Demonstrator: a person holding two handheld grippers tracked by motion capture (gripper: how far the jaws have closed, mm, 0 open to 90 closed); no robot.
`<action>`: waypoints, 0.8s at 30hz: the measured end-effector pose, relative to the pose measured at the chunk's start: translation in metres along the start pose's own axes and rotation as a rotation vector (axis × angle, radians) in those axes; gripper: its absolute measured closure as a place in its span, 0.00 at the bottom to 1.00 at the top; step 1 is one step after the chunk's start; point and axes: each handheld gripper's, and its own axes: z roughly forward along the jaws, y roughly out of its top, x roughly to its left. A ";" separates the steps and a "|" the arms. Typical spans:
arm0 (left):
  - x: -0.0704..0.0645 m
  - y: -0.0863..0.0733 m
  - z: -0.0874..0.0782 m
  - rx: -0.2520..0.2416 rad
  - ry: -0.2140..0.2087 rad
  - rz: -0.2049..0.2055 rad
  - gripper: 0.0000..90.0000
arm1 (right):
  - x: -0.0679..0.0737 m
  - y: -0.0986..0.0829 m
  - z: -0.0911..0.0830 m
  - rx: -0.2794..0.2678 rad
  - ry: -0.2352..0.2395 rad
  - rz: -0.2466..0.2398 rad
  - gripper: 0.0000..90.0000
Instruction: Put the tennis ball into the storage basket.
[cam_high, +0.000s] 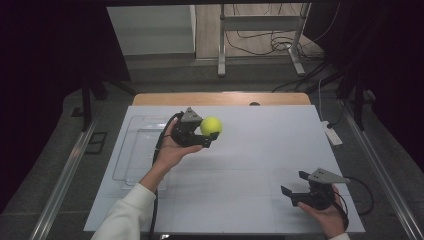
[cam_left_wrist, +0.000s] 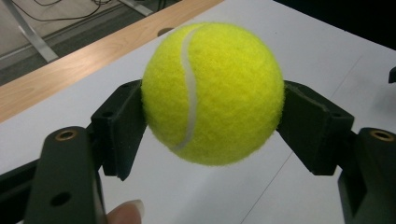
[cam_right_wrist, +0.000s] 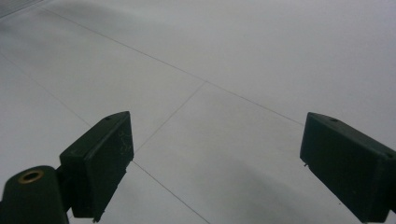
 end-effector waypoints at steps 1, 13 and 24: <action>0.001 0.000 -0.002 -0.004 0.004 -0.003 0.31 | 0.000 0.000 0.000 0.000 0.000 0.000 0.11; 0.010 -0.005 -0.017 -0.029 0.028 -0.022 0.31 | 0.000 0.001 0.000 -0.003 0.001 -0.002 0.11; 0.021 -0.011 -0.028 -0.044 0.067 -0.048 0.31 | 0.001 0.001 0.000 0.000 -0.004 -0.003 0.11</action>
